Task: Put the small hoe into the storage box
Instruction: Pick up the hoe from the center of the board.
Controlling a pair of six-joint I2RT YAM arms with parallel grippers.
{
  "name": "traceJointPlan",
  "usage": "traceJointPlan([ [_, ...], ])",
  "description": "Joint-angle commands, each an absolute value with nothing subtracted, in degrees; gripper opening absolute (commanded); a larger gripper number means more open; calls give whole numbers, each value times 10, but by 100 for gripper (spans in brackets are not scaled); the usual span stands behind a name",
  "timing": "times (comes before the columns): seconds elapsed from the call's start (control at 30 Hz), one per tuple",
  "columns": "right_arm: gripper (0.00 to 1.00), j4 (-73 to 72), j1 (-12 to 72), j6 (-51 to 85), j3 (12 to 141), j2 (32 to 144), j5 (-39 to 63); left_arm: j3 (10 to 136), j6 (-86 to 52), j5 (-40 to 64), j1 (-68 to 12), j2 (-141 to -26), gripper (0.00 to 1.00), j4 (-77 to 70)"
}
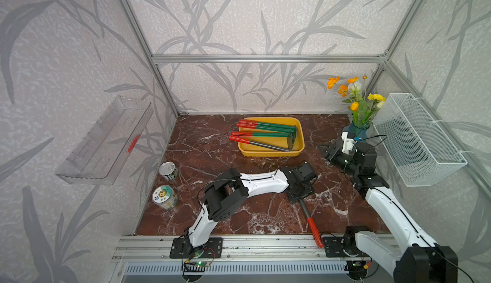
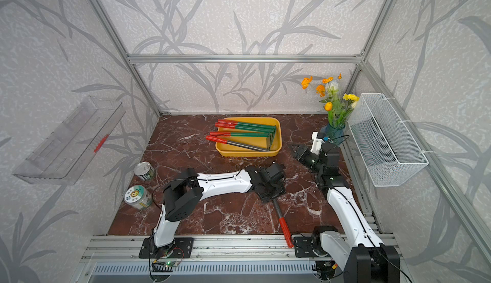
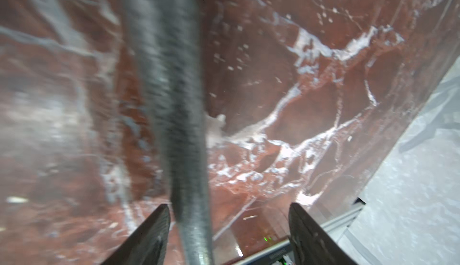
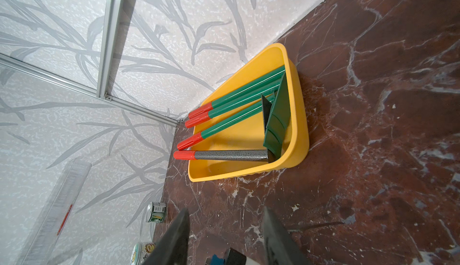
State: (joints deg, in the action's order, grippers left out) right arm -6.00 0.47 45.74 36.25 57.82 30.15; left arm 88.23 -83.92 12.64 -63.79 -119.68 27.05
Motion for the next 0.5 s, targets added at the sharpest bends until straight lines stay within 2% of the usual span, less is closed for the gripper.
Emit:
traceJointPlan([
  [0.0, 48, -78, 0, 465, 354, 577, 309, 913, -857, 158, -651, -1224, 73, 305],
  [0.27, 47, -80, -10, 471, 349, 573, 316, 878, -868, 169, -654, -1230, 67, 283],
  [0.37, 47, -80, -12, 473, 349, 573, 316, 865, -868, 169, -653, -1230, 58, 270],
  [0.47, 47, -87, -15, 480, 346, 573, 316, 862, -867, 178, -654, -1239, 44, 264],
])
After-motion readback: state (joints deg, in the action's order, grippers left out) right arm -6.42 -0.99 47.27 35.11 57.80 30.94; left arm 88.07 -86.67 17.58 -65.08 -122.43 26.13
